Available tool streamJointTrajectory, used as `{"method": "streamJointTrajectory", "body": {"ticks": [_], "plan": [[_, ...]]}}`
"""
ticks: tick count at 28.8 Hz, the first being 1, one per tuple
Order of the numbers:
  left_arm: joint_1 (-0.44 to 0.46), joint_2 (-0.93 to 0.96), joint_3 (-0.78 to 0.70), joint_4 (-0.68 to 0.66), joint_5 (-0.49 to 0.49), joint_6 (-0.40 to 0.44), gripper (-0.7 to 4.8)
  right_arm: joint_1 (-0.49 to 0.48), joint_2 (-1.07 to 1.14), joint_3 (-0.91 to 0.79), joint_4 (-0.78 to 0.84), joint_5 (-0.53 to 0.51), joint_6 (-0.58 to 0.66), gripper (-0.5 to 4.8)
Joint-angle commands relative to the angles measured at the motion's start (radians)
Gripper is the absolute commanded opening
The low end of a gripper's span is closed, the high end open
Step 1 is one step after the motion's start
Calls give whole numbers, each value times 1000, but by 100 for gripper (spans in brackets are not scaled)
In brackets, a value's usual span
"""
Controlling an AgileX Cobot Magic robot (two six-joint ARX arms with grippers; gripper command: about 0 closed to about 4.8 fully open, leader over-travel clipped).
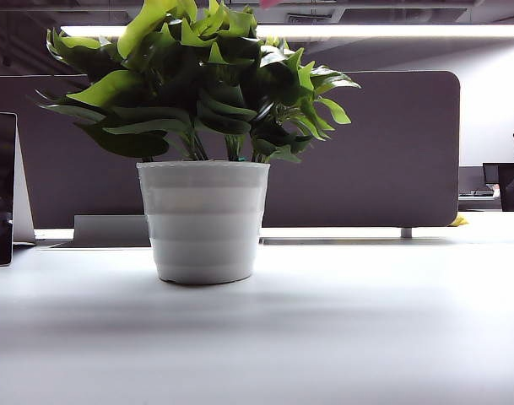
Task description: Pick up the watering can from the table, water the potted plant, and put the can back.
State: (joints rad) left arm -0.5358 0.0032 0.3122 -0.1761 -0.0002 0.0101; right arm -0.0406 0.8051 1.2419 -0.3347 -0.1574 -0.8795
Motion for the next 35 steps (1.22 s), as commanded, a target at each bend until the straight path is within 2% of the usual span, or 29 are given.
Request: {"method": "streamJointTrajectory", "body": {"ticks": [1,20,27,35], "plan": [[0,1,5,13,4,5,-5,1,-3,17,85,-2,7,-1],[0,1,5,12,4,4,-5,3,14,22,108,-18,-13,-1],[0,1,5,13,4,4,-5,68,25,22,120,-14,-46,-1],[0,1,5,12,4,4,-5,135,37,22,140,55,-80,-1]]}}
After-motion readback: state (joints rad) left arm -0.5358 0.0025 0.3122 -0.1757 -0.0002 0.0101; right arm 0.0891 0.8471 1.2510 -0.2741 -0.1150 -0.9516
